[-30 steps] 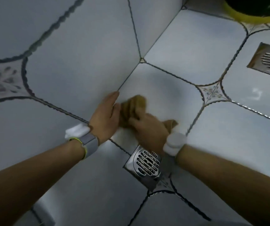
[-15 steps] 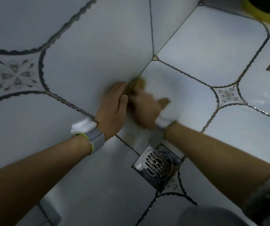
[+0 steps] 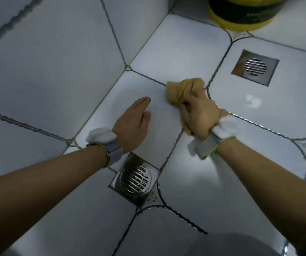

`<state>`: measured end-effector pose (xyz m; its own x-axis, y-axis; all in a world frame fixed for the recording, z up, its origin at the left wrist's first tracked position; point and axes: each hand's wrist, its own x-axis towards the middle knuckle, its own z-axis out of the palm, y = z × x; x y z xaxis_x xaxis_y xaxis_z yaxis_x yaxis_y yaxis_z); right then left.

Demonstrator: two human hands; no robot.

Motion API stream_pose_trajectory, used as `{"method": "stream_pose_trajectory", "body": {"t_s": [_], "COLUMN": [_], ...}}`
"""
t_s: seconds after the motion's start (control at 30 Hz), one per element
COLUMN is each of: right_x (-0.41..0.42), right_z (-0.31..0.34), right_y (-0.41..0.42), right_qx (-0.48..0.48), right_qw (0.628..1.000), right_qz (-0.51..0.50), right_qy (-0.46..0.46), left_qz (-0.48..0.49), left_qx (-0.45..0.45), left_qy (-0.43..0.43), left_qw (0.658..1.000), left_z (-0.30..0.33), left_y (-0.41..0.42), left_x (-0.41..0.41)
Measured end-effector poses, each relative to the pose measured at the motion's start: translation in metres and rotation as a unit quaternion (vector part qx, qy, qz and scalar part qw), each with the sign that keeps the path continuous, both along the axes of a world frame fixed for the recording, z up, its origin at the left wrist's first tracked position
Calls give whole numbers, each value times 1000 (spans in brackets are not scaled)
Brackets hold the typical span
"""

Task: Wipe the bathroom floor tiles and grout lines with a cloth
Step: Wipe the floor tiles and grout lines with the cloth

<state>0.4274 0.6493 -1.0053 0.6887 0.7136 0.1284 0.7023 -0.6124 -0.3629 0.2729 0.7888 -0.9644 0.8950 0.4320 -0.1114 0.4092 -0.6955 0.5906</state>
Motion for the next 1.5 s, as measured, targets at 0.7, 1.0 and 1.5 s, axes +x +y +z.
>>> {"method": "stream_pose_trajectory", "body": {"t_s": [0.7, 1.0, 1.5], "right_x": [-104, -111, -271], "right_z": [-1, 6, 12], "right_y": [-317, -497, -461], "right_qx": [-2, -76, -226], "right_qw": [982, 824, 961], "right_qz": [-189, -561, -153], "right_qy": [28, -33, -42], "left_qz": [-308, -556, -632], "left_qx": [-35, 98, 145], "left_qy": [-40, -83, -68], "left_qw": [950, 821, 758], "left_z": [-18, -54, -48], "left_y": [-271, -334, -344], "left_x": [111, 95, 87]}}
